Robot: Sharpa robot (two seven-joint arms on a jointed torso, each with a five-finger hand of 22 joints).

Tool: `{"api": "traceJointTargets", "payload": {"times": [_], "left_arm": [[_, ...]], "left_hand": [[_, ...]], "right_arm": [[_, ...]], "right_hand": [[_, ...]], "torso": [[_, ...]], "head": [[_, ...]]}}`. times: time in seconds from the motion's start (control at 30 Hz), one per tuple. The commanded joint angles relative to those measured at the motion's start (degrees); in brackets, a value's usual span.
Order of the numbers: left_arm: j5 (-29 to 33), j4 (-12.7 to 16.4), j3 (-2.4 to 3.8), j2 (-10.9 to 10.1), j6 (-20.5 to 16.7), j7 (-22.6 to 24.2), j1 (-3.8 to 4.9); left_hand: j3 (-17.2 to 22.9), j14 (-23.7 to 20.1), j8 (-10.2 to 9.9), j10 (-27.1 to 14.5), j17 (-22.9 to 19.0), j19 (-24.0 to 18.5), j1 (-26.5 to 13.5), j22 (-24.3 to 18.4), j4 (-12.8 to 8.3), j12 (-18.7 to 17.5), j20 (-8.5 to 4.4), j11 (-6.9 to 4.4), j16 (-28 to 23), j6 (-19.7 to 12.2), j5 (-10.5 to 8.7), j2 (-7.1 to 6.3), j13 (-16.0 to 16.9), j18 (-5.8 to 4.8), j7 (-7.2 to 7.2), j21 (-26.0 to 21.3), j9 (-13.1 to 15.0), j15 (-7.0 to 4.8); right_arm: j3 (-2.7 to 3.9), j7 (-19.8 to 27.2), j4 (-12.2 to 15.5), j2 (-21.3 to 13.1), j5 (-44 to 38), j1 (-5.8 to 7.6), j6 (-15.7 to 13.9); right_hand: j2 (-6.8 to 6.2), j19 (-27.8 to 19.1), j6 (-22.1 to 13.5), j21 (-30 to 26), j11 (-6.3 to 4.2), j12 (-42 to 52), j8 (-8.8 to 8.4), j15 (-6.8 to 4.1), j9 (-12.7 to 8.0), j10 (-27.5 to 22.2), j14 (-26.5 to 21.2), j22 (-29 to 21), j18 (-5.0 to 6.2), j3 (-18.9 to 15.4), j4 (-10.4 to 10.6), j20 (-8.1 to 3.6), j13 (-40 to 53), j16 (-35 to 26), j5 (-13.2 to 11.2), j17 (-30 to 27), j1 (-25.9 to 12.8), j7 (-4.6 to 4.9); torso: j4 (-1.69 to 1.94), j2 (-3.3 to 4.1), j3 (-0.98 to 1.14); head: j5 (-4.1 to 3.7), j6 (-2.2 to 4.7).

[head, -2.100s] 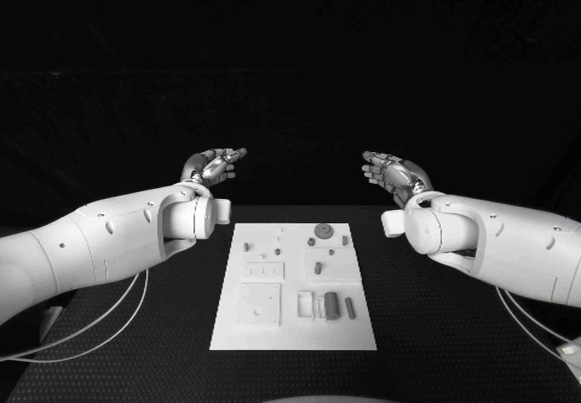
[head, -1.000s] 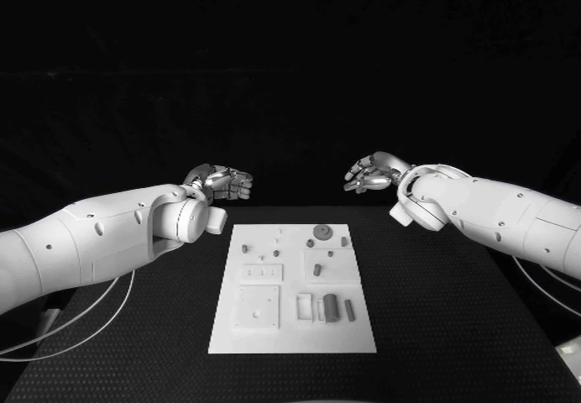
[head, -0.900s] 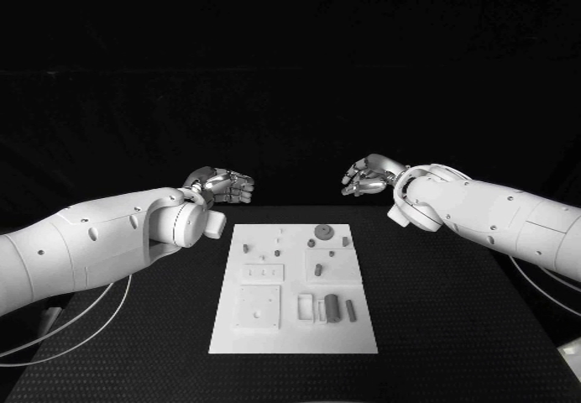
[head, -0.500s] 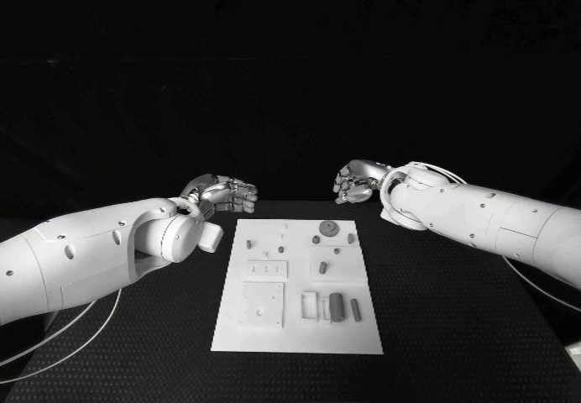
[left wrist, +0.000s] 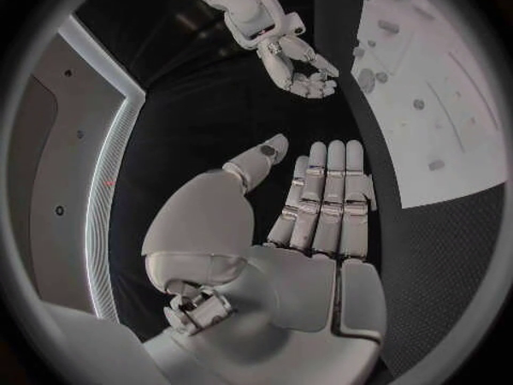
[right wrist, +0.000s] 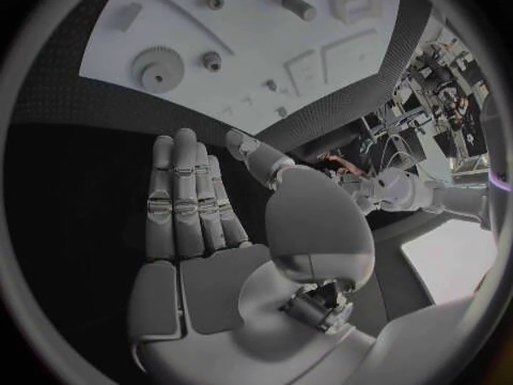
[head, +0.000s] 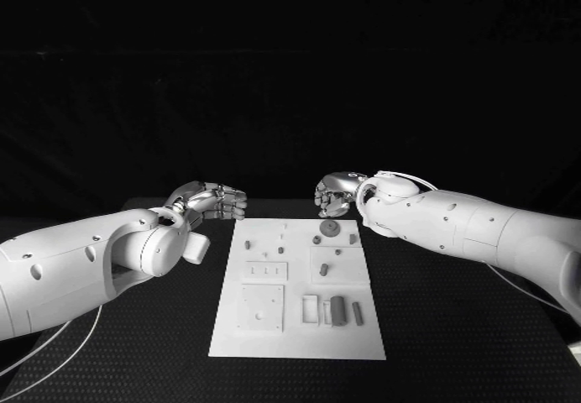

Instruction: Assemble the parts on the task board

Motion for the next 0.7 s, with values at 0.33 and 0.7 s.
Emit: {"api": "traceJointTargets", "payload": {"times": [0.33, 0.7], "left_arm": [[-0.5, 0.3, 0.08, 0.2, 1.6, 1.0, 0.27], [-0.5, -0.1, 0.06, 0.4, 1.9, 1.0, 0.27]], "left_hand": [[-0.4, 0.0, -0.4, 0.3, 0.2, 0.4, -0.3, 0.0, 0.1, -0.3, -0.22, 0.09, -0.5, 0.3, -0.22, -0.72, 0.1, 0.20, 0.07, -0.5, -0.1, 0.05], [-0.5, 0.1, -0.5, 0.1, 0.3, 0.4, -0.5, 0.0, 0.2, -0.5, -0.25, 0.16, -0.6, 0.2, -0.24, -0.75, 0.1, 0.18, 0.11, -0.6, -0.2, 0.05]], "right_arm": [[-0.02, -1.3, -0.4, 0.7, -6.8, -1.38, 3.8], [-0.03, -1.9, -0.3, 0.6, -8.4, -1.53, 4.9]], "right_hand": [[-1.47, 0.7, 0.3, 1.0, 0.01, -0.6, -0.92, 0.06, 0.2, 0.7, 0.4, 1.4, 0.80, -0.6, 0.5, -0.04, 0.2, 0.9, 0.2, 0.8, -0.7, 0.15], [-1.94, 0.2, 0.2, 1.0, 0.16, -1.2, -1.40, 0.19, 0.3, 0.2, -0.3, 1.4, 0.80, -0.4, 0.8, 0.04, 0.3, 0.9, 0.2, 1.1, -0.7, 0.06]], "torso": [[1.82, 2.29, -0.36], [2.16, 3.55, -0.43]], "head": [[-1.18, -0.03], [-1.87, 0.23]]}}
